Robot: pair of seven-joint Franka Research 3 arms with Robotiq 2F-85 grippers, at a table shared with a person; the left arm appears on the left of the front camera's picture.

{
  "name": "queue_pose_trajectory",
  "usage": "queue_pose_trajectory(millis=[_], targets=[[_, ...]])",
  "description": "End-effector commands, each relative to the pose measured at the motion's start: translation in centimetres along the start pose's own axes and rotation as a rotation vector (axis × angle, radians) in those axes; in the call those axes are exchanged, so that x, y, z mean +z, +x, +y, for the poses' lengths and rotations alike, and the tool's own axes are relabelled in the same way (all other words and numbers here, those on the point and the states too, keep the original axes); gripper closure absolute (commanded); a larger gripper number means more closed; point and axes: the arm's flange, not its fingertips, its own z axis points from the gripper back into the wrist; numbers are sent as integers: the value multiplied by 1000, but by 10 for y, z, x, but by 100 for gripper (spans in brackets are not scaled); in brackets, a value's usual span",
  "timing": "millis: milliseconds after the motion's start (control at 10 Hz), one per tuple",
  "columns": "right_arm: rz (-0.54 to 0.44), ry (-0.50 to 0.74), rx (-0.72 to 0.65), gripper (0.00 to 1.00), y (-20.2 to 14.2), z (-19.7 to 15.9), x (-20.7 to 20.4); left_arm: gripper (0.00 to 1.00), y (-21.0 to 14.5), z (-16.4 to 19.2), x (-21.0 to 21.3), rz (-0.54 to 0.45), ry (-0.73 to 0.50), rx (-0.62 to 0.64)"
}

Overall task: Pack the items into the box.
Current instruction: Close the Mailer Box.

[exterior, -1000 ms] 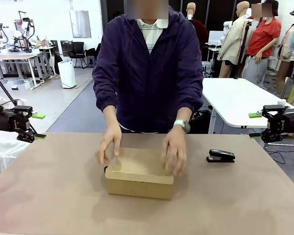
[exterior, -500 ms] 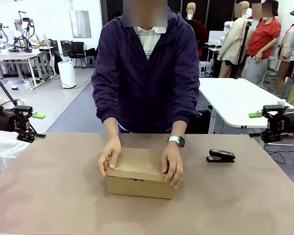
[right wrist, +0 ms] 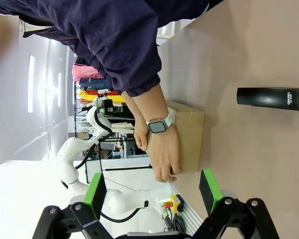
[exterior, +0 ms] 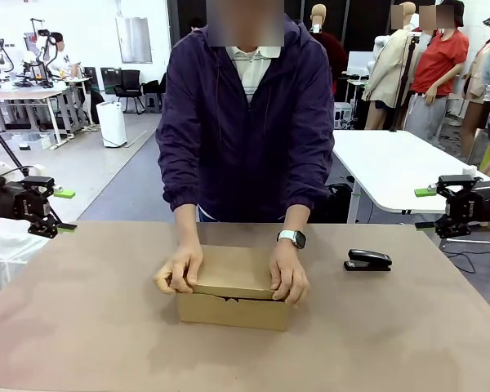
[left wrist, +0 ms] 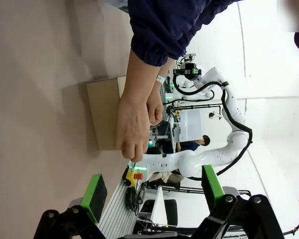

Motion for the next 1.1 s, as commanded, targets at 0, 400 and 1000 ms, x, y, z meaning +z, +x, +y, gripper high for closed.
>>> queue_pose_trajectory(millis=[0,400,1000], targets=[[-14,1,2,0,-5,4,-3,0,-1,-4,0,5,8,-4],[-14,1,2,0,-5,4,-3,0,-1,-4,0,5,8,-4],[-14,1,2,0,-5,4,-3,0,-1,-4,0,5,8,-4]])
